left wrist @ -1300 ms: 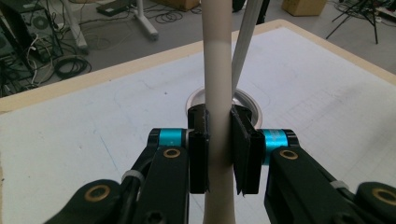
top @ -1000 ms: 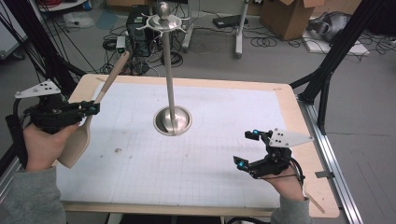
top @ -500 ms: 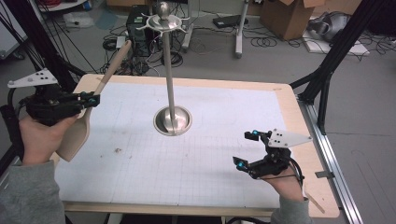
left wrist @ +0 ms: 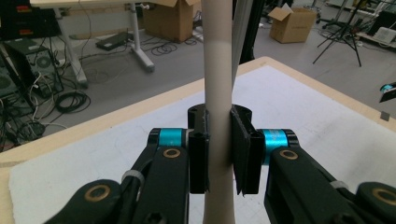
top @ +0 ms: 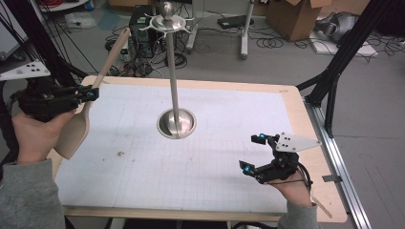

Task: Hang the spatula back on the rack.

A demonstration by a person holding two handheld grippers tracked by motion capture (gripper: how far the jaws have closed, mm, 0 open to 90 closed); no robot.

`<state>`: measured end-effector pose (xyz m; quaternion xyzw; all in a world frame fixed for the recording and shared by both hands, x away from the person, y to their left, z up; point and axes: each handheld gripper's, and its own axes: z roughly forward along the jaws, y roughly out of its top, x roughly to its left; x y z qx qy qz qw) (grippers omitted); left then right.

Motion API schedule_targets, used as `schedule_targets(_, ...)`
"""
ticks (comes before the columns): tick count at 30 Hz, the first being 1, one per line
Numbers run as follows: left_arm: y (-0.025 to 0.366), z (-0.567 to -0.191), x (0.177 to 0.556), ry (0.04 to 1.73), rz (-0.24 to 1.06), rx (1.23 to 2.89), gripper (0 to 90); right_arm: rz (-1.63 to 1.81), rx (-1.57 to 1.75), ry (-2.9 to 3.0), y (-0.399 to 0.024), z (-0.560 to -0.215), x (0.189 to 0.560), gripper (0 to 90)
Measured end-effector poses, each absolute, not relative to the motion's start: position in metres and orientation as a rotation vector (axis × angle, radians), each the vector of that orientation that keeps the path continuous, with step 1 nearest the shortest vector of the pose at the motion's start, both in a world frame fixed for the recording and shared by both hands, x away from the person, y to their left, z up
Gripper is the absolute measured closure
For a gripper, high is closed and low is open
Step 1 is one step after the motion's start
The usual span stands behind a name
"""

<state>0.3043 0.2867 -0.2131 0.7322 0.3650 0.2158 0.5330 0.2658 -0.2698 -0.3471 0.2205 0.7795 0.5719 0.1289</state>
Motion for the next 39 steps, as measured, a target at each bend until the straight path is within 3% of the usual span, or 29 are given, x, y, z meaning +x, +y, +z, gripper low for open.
schedule_targets(39,0.265,-0.210,0.311,0.818,0.462,1.741,77.9,1.659,0.646,2.271,-0.271,-0.348,0.265,5.3)
